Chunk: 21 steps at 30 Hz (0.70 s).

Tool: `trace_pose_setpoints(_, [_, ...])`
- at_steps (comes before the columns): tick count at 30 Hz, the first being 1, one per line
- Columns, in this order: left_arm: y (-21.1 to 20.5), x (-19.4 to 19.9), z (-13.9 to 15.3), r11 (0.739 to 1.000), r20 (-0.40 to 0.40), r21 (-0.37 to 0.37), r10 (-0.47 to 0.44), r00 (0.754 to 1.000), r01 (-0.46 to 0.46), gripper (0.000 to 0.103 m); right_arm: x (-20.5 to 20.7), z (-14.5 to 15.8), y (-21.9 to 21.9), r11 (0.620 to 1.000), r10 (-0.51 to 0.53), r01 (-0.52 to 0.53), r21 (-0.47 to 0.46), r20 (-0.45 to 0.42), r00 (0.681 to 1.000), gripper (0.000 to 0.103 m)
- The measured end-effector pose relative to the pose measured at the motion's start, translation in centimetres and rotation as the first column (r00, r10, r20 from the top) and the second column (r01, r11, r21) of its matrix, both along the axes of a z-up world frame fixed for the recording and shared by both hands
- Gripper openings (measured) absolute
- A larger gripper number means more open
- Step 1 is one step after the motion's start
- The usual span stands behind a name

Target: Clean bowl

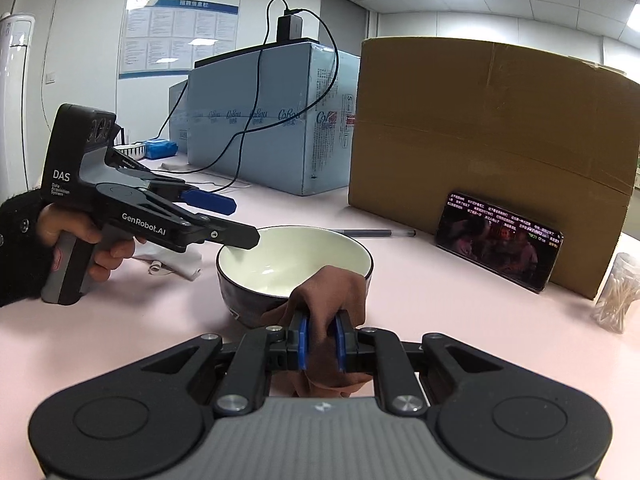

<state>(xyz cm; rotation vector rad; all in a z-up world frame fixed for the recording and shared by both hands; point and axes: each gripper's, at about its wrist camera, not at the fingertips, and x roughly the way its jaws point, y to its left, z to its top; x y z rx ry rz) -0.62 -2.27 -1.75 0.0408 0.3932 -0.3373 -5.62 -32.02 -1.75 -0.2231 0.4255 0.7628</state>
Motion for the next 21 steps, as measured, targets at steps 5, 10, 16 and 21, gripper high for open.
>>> trace_pose_setpoints(5, [0.0, 0.0, 0.0, 1.0, 0.0, 0.001, 0.0, 1.0, 0.0, 0.089, -0.6, -0.2, 0.7, 0.997, 0.08, -0.08, 0.003, -0.025, 0.997, 0.015])
trace_pose_setpoints(10, [0.0, 0.0, -0.1, 1.0, 0.0, 0.001, 0.0, 1.0, 0.0, 0.089, -1.0, -0.1, 1.1, 0.993, 0.121, -0.121, -0.003, -0.031, 0.992, 0.015])
trace_pose_setpoints(16, [0.0, 0.1, -0.1, 1.0, 0.0, 0.001, -0.001, 1.0, 0.001, 0.089, 0.1, 0.2, -0.2, 0.999, 0.04, -0.039, 0.024, -0.025, 0.999, 0.016])
trace_pose_setpoints(21, [0.0, 0.1, -0.1, 1.0, 0.0, 0.003, -0.003, 1.0, 0.003, 0.089, 0.8, 0.2, -0.7, 0.999, -0.014, 0.014, 0.033, -0.02, 1.0, 0.016])
